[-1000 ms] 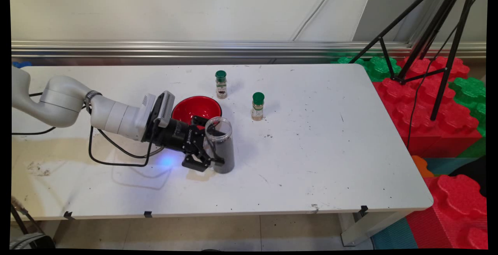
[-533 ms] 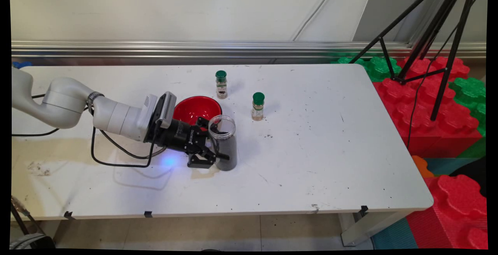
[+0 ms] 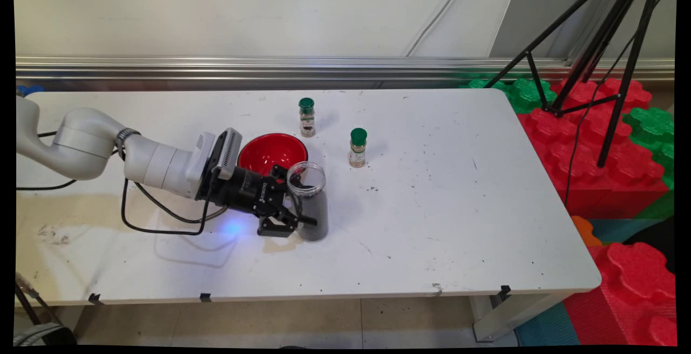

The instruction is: Pour the black seasoning powder in the red bowl

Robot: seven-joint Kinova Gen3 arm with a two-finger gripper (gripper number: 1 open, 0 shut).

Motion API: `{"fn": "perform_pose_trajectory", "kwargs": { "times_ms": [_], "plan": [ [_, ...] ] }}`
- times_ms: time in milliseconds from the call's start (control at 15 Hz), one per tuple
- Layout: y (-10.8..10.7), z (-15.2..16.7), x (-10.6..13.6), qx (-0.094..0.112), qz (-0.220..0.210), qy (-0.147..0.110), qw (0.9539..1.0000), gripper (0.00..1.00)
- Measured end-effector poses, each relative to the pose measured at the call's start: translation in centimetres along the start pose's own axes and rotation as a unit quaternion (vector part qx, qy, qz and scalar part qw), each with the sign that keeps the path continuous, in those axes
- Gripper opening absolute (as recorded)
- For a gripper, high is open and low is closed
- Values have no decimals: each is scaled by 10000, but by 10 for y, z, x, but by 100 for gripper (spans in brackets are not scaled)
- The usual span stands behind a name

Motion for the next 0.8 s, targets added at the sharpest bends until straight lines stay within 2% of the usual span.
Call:
{"fn": "perform_pose_trajectory", "kwargs": {
  "times_ms": [800],
  "plan": [
    [2,-35,28,42,-25,157,9999,0]
  ]
}}
